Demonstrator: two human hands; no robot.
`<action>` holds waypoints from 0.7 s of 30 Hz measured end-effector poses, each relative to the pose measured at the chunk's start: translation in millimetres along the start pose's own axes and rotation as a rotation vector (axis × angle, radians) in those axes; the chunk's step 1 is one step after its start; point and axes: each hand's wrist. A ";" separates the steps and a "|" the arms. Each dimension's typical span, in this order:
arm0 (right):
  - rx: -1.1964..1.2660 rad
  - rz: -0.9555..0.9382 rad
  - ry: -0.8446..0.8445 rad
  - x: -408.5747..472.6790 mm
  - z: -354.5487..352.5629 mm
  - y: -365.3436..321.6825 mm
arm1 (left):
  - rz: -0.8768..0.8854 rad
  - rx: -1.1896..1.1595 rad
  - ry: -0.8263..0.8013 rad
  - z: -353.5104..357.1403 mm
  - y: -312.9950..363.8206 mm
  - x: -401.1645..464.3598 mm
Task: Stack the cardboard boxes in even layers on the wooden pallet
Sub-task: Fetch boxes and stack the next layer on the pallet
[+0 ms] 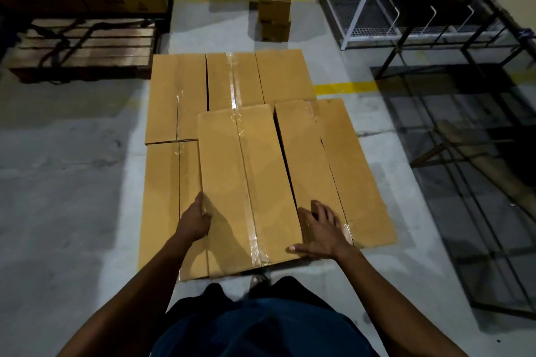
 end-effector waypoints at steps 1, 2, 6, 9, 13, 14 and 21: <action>0.041 0.014 0.031 1.5 -1.8 -5.1 | -0.010 -0.012 0.002 2.0 4.0 -3.6; 0.069 0.026 0.063 4.0 -2.4 -10.2 | -0.021 -0.022 0.007 4.7 7.9 -7.3; 0.118 0.100 0.136 15.3 -1.8 -27.0 | -0.070 -0.065 0.025 17.0 7.9 -15.8; 0.186 0.147 0.131 23.5 -4.0 -36.1 | -0.113 -0.071 0.065 20.6 -0.1 -14.6; 0.229 0.159 0.118 31.0 -5.6 -45.2 | -0.098 -0.096 0.080 19.0 -7.6 -19.6; 0.237 0.166 0.117 31.7 -6.0 -47.7 | -0.087 -0.099 0.076 18.8 -9.2 -19.4; 0.431 0.207 0.122 38.5 -4.3 -63.3 | -0.096 -0.178 0.068 23.4 -7.5 -16.7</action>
Point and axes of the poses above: each hand's wrist, its own x-axis towards the middle knuckle, its own z-axis out of the palm, y = z × x, and after that the axes turned 1 degree about x, right-handed
